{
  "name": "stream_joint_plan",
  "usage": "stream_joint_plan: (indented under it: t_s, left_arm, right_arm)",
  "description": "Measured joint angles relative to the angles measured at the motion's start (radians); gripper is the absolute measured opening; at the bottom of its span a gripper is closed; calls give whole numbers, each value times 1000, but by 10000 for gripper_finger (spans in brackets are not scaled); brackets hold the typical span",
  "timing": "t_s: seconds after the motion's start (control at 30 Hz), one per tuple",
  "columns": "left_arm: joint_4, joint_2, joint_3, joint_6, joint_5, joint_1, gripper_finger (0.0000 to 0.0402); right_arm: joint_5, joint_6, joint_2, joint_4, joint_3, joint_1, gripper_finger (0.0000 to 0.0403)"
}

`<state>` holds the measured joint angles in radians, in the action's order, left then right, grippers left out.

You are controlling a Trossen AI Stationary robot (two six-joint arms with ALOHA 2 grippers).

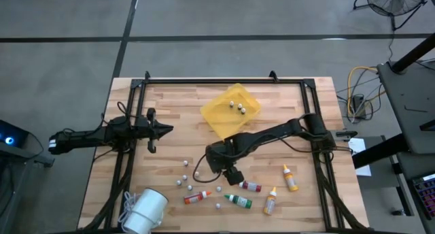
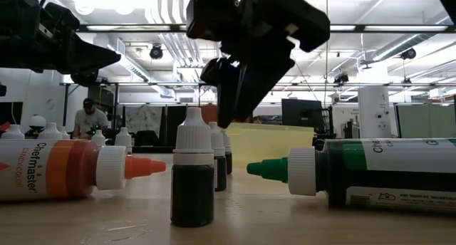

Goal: Pick & Place food coloring
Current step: Put the small green food coloring bottle into the yellow bin

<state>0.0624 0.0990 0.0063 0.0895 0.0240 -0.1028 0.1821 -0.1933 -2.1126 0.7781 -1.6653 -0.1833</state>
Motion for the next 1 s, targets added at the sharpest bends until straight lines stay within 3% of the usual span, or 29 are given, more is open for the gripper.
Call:
stream_joint_plan:
  t_s: [0.27,1.0]
  left_arm:
    - [0,0,0,0,0,0,0]
    - [0,0,0,0,0,1,0]
  right_arm:
    - [-54,-13,-19,-8,0,0,191]
    - [-51,-20,-19,-77,30,1,191]
